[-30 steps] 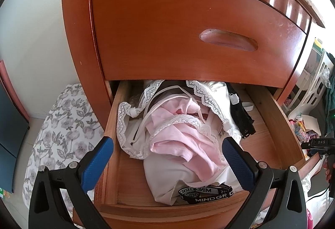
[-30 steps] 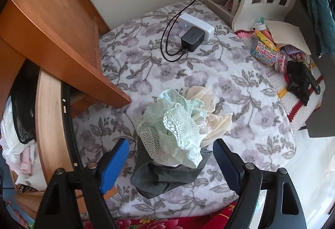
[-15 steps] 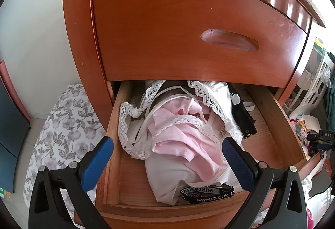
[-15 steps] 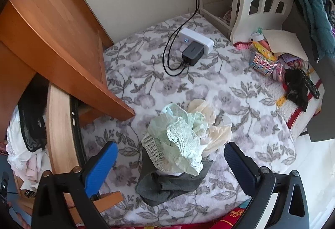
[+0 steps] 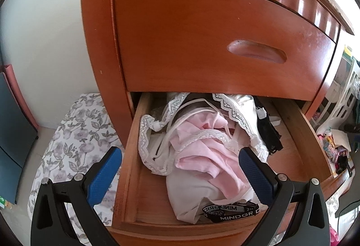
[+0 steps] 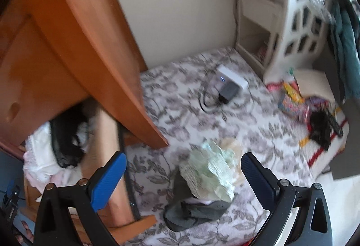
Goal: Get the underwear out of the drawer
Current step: 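Move the right gripper back into the drawer toward the black lace garment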
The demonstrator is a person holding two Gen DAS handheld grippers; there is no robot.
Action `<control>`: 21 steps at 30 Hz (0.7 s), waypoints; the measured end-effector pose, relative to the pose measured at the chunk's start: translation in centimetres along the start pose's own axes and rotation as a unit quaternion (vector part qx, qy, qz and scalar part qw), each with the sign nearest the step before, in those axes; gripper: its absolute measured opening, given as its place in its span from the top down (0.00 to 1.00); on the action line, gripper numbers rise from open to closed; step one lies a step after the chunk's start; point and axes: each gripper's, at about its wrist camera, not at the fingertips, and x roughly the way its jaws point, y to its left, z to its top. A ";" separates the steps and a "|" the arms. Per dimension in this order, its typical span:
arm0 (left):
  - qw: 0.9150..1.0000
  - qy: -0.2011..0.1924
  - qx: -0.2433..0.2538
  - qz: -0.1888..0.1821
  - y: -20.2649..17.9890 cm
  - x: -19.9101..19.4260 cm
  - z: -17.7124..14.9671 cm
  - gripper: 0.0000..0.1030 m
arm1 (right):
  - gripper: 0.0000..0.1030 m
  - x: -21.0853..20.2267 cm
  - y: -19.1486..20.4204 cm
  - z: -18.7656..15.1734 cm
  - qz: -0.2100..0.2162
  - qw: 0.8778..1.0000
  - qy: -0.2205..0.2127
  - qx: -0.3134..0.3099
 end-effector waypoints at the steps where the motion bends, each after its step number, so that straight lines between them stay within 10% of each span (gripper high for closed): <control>1: 1.000 -0.002 -0.002 0.001 0.1 -0.1 0.0 0.00 | 0.00 -0.6 0.8 0.3 0.007 1.000 -0.013 -0.009; 21: 0.999 -0.012 -0.033 0.016 2.4 -0.9 -0.4 0.00 | 0.00 0.6 17.6 -3.8 0.157 0.963 0.042 -0.215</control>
